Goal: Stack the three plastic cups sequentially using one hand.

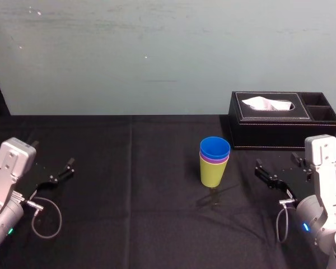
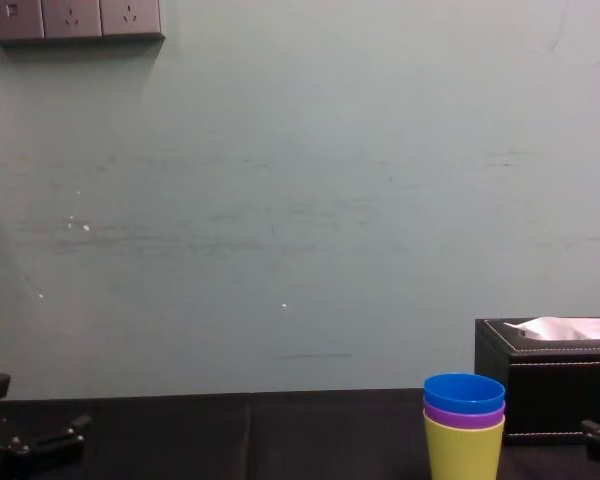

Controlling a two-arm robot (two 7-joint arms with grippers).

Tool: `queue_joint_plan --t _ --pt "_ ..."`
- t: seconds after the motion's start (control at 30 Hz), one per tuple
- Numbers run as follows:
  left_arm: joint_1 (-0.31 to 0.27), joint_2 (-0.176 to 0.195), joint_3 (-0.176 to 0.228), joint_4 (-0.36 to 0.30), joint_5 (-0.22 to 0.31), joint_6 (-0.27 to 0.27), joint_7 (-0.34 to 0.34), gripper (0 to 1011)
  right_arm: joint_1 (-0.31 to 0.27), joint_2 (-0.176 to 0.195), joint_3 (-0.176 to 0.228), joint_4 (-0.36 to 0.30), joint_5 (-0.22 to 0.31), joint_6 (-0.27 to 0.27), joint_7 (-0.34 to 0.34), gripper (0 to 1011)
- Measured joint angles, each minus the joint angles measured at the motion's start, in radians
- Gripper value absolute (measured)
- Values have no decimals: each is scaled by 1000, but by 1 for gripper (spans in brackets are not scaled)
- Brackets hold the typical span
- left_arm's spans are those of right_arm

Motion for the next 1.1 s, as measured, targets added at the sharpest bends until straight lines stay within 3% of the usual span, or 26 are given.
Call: queue_joint_plan --t 1.1 --pt "0 0 0 0 0 0 0 1000 0 0 0 0 0 0 0 1003"
